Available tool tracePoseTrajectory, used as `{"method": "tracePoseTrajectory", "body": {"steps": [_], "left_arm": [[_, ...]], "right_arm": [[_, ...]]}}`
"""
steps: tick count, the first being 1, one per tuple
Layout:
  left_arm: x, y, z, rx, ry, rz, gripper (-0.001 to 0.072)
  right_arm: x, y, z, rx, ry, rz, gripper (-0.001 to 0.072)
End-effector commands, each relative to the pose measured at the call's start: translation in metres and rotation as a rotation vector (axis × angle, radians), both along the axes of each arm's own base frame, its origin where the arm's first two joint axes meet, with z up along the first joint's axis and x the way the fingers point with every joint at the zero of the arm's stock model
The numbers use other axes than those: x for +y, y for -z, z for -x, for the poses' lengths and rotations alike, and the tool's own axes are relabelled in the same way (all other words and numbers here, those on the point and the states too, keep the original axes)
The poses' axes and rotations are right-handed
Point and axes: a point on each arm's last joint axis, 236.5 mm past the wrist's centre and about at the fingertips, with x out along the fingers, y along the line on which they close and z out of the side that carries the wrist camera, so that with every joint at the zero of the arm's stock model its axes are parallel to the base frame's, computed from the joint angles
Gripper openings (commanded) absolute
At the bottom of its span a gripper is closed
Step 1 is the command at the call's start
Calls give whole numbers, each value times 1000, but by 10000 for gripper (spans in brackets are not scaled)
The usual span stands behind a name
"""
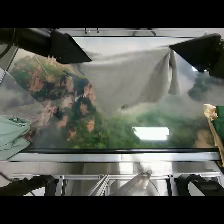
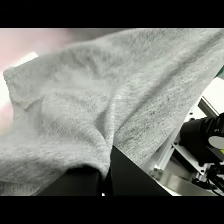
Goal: Fold the shirts.
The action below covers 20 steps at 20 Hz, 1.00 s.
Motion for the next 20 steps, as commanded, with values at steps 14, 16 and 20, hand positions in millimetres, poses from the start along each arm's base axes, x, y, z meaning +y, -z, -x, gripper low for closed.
{"method": "tracePoseTrajectory", "body": {"steps": [14,16,20], "left_arm": [[71,219,-22,624,-130,-233,720],[65,228,16,758,-92,-185,720],[34,262,87,877,-76,-161,719]], "right_arm": [[-107,252,-110,582,339,213,536],[-144,263,-108,658,403,186,358],[-171,310,-103,832,407,140,365]]}}
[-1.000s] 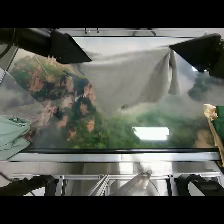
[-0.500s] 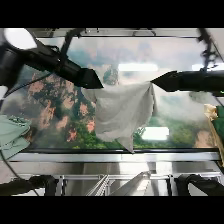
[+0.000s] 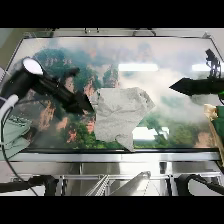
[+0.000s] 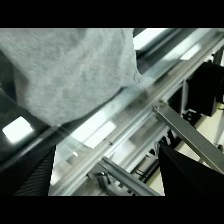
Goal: Fold the shirts.
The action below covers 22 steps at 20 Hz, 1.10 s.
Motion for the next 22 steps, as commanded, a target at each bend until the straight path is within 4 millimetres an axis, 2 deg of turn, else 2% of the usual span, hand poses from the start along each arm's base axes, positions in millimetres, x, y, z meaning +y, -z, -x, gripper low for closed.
{"method": "tracePoseTrajectory", "body": {"steps": [1,2,3,8,10,12,15,16,17,20,22], "left_arm": [[-19,31,59,118,-6,2,718],[-25,43,73,145,-6,-23,719],[-30,53,83,167,-7,-43,719],[-58,99,123,247,47,-131,719],[-67,112,129,259,79,-153,719],[-80,118,125,254,111,-157,719],[-94,121,105,218,133,-153,717],[-95,121,98,202,137,-154,701],[-93,122,91,172,150,-169,701],[-70,122,75,97,174,-257,702],[-61,113,68,79,139,-251,702]], "right_arm": [[-18,45,7,153,26,-61,387],[-13,58,8,187,14,-73,469],[-6,71,9,220,0,-89,508],[23,107,-3,286,8,-182,499],[33,122,-3,322,8,-207,499],[43,138,1,363,-10,-216,498],[61,154,5,400,-28,-227,495],[65,157,3,402,-24,-230,462],[69,159,2,403,-20,-235,429],[74,160,0,402,-22,-244,429],[74,156,-5,390,-19,-250,414]]}}
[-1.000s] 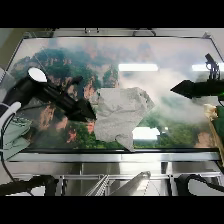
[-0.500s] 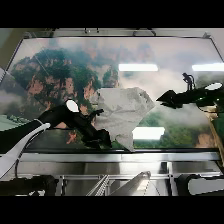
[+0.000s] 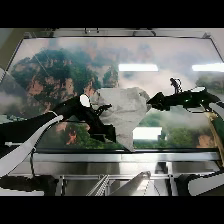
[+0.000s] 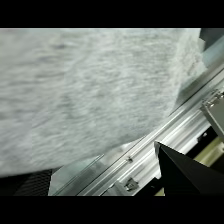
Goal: Fold the shirts.
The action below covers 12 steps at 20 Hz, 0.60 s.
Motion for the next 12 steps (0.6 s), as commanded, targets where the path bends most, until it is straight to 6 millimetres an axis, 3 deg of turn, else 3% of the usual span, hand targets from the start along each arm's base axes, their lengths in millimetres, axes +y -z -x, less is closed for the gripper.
{"method": "tracePoseTrajectory", "body": {"steps": [1,4,8,12], "left_arm": [[21,-9,-15,-55,-24,-29,702],[34,-20,-28,-133,-104,-13,702],[30,-7,-65,-325,-331,-24,702],[13,20,-50,-313,-347,-64,701]], "right_arm": [[2,0,-7,-13,10,3,347],[0,-2,-12,-26,14,8,367],[0,-4,-19,-38,47,-3,365],[2,-8,-23,-44,61,-22,363]]}}
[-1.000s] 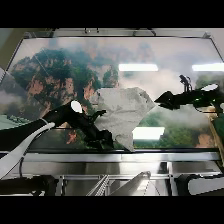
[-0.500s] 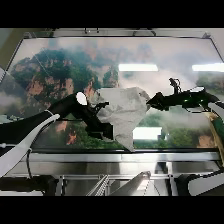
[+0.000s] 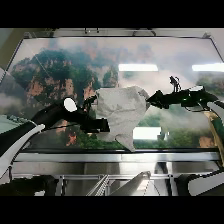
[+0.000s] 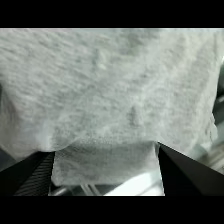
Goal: Fold the shirts.
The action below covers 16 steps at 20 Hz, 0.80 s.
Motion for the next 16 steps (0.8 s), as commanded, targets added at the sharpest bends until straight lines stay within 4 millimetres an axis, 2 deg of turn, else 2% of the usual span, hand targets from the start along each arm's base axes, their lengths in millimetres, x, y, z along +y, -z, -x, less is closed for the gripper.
{"method": "tracePoseTrajectory", "body": {"steps": [1,2,3,4,6,7,8,10,12,14,16], "left_arm": [[-15,20,1,-29,-47,-19,700],[-20,23,6,-14,-44,-14,596],[-20,24,9,-11,-32,-19,239],[-21,23,10,-17,-13,-18,27],[-18,8,8,-27,-15,1,29],[-13,-6,4,-41,-22,19,29],[-7,-25,-1,-64,-22,42,29],[12,-73,-14,-111,-20,93,29],[42,-140,-38,-215,-69,145,29],[79,-209,-66,-383,-167,177,29],[120,-272,-81,-550,-270,184,35]], "right_arm": [[3,-6,-4,-7,16,-26,362],[4,-6,-4,-8,17,-29,355],[4,-6,-4,-8,16,-30,181],[5,-7,-4,-16,6,-34,12],[10,-18,-1,-55,-46,-57,16],[9,-26,-2,-78,-59,-63,15],[5,-36,-6,-103,-53,-60,15],[-14,-72,-21,-196,-19,-37,15],[-43,-129,-34,-335,34,3,14],[-75,-206,-38,-519,103,74,15],[-91,-293,-22,-743,134,151,14]]}}
